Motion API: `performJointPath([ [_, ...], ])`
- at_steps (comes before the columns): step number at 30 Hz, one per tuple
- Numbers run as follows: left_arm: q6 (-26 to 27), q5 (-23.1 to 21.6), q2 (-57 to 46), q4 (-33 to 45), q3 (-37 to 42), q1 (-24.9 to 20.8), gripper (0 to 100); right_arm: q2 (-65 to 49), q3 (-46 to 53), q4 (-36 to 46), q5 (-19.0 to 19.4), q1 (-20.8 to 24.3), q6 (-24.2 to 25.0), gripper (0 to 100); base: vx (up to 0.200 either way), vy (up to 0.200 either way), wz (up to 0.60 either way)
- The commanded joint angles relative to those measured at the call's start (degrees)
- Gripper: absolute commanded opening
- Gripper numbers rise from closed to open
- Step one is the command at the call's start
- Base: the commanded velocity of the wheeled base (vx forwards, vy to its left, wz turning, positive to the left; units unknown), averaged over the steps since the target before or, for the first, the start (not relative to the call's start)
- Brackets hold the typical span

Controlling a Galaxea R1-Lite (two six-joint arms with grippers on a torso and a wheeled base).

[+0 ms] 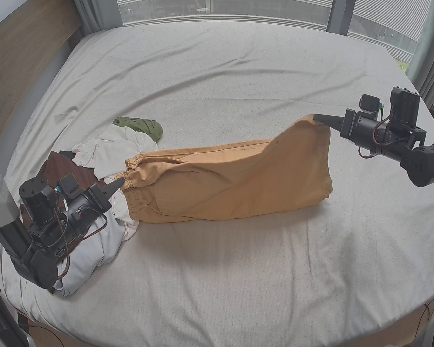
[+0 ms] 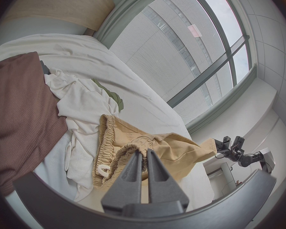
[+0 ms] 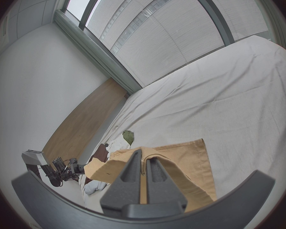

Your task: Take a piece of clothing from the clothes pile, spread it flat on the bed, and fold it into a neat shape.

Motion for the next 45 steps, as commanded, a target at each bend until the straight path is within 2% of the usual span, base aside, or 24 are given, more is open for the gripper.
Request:
performJointPath([
  [1, 0.0, 1.9, 3.8, 0.0, -2.9, -0.7, 0, 4.2, -3.6, 0.0, 0.0, -0.2, 0.7, 0, 0.000, 0.000, 0.00],
  [10, -0.2, 4.6, 7.1, 0.0, -9.1, -1.0, 0, 9.3, -8.5, 0.9, 0.0, -1.6, 0.8, 0, 0.000, 0.000, 0.00],
  [17, -3.0, 8.0, 8.5, 0.0, -13.1, -0.9, 0, 13.4, -12.6, 0.4, 0.0, -2.2, 0.8, 0, 0.000, 0.000, 0.00],
  [44, -3.2, 8.3, 10.8, 0.0, -15.8, -0.6, 0, 20.1, -18.7, -2.5, 0.0, -1.7, 0.8, 0, 0.000, 0.000, 0.00],
  [45, -3.2, 8.3, 10.8, 0.0, -15.9, -0.6, 100, 20.3, -19.0, -2.5, 0.0, -1.7, 0.8, 100, 0.000, 0.000, 0.00],
])
